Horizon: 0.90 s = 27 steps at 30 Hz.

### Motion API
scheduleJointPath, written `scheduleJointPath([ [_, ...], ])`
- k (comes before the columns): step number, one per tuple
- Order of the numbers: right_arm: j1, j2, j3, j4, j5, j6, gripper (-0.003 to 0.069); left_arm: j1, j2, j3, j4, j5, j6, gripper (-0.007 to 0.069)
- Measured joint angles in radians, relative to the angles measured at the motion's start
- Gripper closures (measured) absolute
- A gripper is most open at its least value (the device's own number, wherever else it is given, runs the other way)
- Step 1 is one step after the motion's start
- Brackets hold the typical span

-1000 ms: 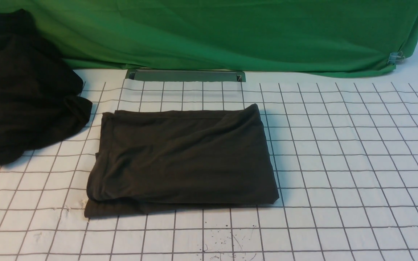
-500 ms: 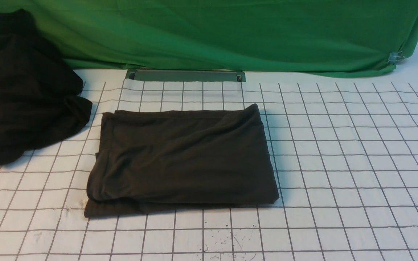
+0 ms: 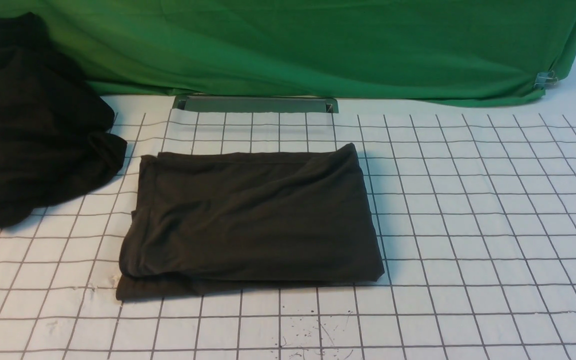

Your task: Fold a long-sleeved shirt over a white checkered tablecloth.

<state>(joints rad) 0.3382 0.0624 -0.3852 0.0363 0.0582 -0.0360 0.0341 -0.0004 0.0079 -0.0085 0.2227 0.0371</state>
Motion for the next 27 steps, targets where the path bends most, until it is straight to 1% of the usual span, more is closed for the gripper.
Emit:
scheduleJointPath([
  [5, 0.000, 0.001, 0.001, -0.007, 0.092, 0.004, 0.0419, 0.000, 0.000, 0.000, 0.000, 0.000, 0.000, 0.0622],
  [8, -0.005, -0.002, 0.001, -0.027, 0.212, -0.015, 0.0419, 0.000, 0.000, 0.000, 0.000, 0.000, 0.000, 0.0622],
  [9, -0.015, -0.002, 0.001, -0.036, 0.243, -0.022, 0.0419, 0.000, 0.000, 0.000, 0.000, 0.000, 0.001, 0.0622],
  [10, -0.043, -0.002, 0.004, -0.036, 0.287, -0.040, 0.0418, 0.000, 0.000, 0.000, 0.000, 0.000, 0.004, 0.0622],
  [12, -0.105, -0.002, 0.025, -0.046, 0.321, -0.080, 0.0418, 0.000, 0.000, 0.000, 0.000, 0.001, 0.004, 0.0622],
  [13, -0.112, -0.002, 0.032, -0.047, 0.323, -0.085, 0.0418, 0.000, 0.000, 0.000, 0.000, 0.001, 0.004, 0.0622],
  [14, -0.174, -0.002, 0.070, -0.050, 0.321, -0.126, 0.0418, 0.000, 0.000, 0.000, 0.000, 0.001, 0.004, 0.0622],
  [16, -0.249, -0.002, 0.155, -0.052, 0.294, -0.148, 0.0418, 0.000, 0.000, 0.000, 0.000, 0.001, 0.004, 0.0622],
  [19, -0.298, -0.001, 0.252, -0.052, 0.228, -0.146, 0.0418, 0.000, 0.000, 0.000, 0.000, 0.001, 0.005, 0.0622],
  [21, -0.306, -0.005, 0.295, -0.052, 0.200, -0.137, 0.0418, 0.000, 0.000, 0.000, 0.000, 0.001, 0.005, 0.0622],
  [23, -0.312, -0.031, 0.375, -0.052, 0.165, -0.093, 0.0418, 0.000, 0.000, 0.000, 0.000, 0.001, 0.005, 0.0622],
  [27, -0.310, -0.059, 0.391, -0.052, 0.194, -0.053, 0.0418, 0.000, -0.001, 0.000, 0.000, 0.004, 0.011, 0.0622],
])
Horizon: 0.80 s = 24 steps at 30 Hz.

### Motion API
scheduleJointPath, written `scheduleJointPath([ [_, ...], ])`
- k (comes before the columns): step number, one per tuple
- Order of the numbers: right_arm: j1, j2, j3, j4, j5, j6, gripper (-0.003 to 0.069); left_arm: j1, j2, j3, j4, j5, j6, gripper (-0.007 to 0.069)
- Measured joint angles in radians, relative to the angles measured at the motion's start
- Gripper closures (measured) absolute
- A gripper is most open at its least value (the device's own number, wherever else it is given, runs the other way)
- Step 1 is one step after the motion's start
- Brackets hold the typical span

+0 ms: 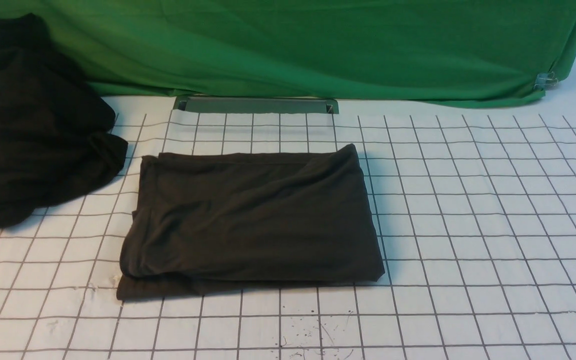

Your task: Fold a long-sleeved shirt over a white checkered tablecloth.

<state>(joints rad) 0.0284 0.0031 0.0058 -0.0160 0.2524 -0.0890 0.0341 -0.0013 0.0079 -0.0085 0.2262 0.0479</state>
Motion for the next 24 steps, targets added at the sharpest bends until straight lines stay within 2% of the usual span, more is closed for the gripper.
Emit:
scheduleJointPath([
  [24, 0.000, -0.001, 0.000, 0.000, 0.000, 0.015, 0.0417, 0.000, -0.001, 0.000, 0.000, 0.000, 0.000, 0.0622],
])
